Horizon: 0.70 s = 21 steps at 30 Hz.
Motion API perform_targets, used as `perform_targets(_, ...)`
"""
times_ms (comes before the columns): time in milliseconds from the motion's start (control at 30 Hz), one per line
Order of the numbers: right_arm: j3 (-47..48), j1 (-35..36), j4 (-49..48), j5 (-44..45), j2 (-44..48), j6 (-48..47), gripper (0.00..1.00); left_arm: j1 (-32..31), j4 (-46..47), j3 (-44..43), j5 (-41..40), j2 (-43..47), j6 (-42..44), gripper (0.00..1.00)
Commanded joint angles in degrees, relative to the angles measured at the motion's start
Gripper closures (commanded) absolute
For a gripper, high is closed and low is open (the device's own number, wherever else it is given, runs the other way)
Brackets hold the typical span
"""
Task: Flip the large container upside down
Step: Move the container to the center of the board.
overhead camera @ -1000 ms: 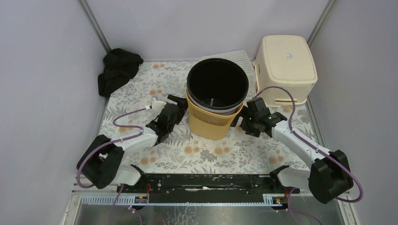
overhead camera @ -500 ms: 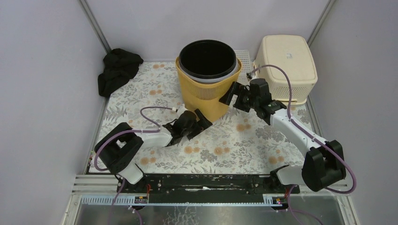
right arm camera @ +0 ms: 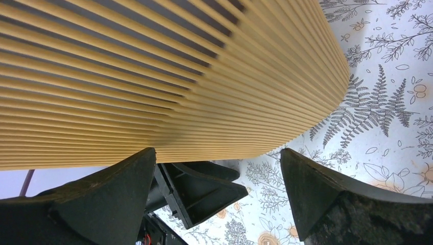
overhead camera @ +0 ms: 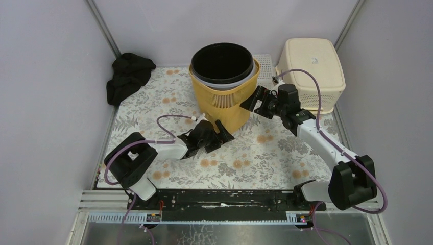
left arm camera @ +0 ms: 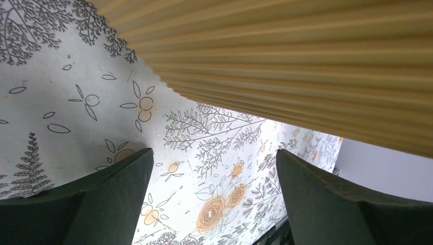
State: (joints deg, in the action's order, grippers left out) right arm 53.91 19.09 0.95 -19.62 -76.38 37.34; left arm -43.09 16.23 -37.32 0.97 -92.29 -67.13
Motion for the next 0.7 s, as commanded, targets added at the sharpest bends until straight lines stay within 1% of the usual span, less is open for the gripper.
perform_targets(0,-0.57,-0.22,-0.07,-0.62,5.33,-0.78,0.0,-0.4,-1.28,2.62,0.95,0.16,0.42,0.02)
perform_targets(233,-0.57,-0.3,4.45,-0.24,10.62,-1.3,0.01,-3.19,-3.88,5.0,1.32,6.05,0.1,0.02)
perform_targets(433,2.45,-0.3,9.33,0.05,12.95,-2.27,0.0,-5.76,-7.21,5.31,0.48,10.75,0.41,0.02)
perform_targets(667,7.52,-0.32,14.99,1.56,14.78,-4.19,0.01,-8.03,-17.16,1.91,-2.09,17.51,3.73,0.01)
